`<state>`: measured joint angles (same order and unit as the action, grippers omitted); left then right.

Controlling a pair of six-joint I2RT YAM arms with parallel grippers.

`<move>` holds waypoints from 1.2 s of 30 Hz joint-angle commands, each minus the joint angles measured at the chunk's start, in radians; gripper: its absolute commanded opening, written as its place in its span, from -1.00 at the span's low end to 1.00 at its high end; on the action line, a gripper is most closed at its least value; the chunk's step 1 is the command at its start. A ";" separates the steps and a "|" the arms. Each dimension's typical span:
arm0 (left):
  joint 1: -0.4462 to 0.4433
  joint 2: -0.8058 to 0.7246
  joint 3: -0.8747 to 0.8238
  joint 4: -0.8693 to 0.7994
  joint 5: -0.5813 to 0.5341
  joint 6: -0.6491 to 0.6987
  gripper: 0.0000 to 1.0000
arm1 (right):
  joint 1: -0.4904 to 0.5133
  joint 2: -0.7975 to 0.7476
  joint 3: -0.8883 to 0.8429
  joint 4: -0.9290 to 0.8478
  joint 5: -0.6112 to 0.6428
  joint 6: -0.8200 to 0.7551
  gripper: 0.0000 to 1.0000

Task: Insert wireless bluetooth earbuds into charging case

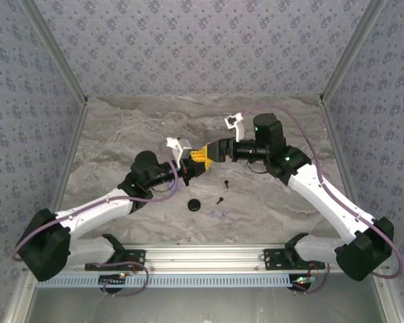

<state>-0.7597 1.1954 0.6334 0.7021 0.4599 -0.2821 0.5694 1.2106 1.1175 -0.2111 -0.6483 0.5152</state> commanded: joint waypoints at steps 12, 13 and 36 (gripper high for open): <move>-0.007 -0.029 0.017 -0.001 0.004 -0.001 -1.00 | 0.000 -0.115 -0.008 0.029 0.017 -0.082 0.41; -0.006 -0.028 0.017 -0.001 0.003 -0.001 -1.00 | 0.000 -0.115 -0.007 0.019 0.019 -0.086 0.41; 0.310 0.170 0.190 -0.558 -0.086 -0.255 -1.00 | -0.157 -0.306 -0.076 -0.497 0.781 -0.068 0.72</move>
<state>-0.4976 1.3064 0.7494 0.2737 0.3515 -0.4469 0.4385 0.9379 1.0775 -0.6674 0.0784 0.4286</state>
